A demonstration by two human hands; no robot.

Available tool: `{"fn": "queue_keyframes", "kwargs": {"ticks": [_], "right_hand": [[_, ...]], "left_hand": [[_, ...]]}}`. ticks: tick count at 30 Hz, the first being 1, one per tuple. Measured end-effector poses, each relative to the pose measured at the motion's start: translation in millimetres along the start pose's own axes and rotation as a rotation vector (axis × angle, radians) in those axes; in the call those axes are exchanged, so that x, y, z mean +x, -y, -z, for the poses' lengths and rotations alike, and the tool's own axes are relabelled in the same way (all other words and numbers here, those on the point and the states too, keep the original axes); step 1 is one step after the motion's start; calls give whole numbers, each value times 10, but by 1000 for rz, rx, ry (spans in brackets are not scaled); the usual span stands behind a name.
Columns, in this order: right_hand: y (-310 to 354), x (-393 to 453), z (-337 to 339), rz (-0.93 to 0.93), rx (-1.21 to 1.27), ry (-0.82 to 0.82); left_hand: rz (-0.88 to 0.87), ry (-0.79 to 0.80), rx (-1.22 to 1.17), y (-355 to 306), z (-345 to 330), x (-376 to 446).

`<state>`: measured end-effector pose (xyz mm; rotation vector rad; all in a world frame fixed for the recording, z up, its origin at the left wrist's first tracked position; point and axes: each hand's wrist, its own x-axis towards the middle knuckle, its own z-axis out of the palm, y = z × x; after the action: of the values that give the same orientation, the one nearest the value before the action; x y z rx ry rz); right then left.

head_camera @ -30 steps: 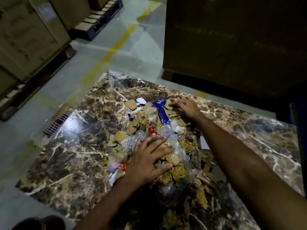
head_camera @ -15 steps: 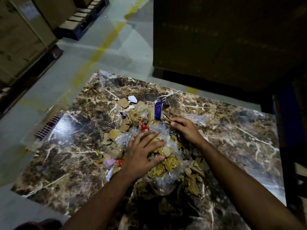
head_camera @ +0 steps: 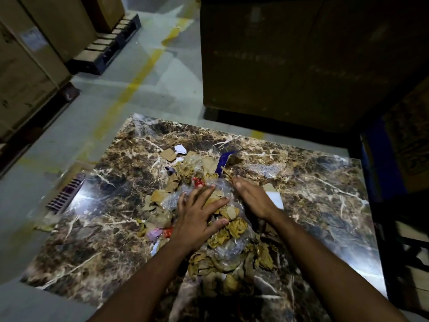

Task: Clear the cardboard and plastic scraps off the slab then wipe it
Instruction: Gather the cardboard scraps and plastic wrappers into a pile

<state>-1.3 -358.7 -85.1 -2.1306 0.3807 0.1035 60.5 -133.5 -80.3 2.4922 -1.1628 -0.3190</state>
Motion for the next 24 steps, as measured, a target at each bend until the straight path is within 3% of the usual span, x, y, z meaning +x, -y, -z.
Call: {"fn": "queue_keyframes", "kwargs": {"ticks": [4,9,13,16,20,24], "right_hand": [[-25,-19,332,-87,123,-163],[-390,-164,452,-226,205,-480],[-458,-259,123,-328,215,-409],[-391,-266,-32,-279,211,-326],[-372,-104,221,-269,72,-618],[-300,193,394,-262,83,-503]], "left_hand": [[-62,-51,-4,-14,90,28],[-78,-219,-136,-44,160,45],[-61,-294,-208,-33,221,72],[-20,-322,-301,24,315,84],[105,-395,-423,407,566,301],[223,-310,-423,1034,710,839]]}}
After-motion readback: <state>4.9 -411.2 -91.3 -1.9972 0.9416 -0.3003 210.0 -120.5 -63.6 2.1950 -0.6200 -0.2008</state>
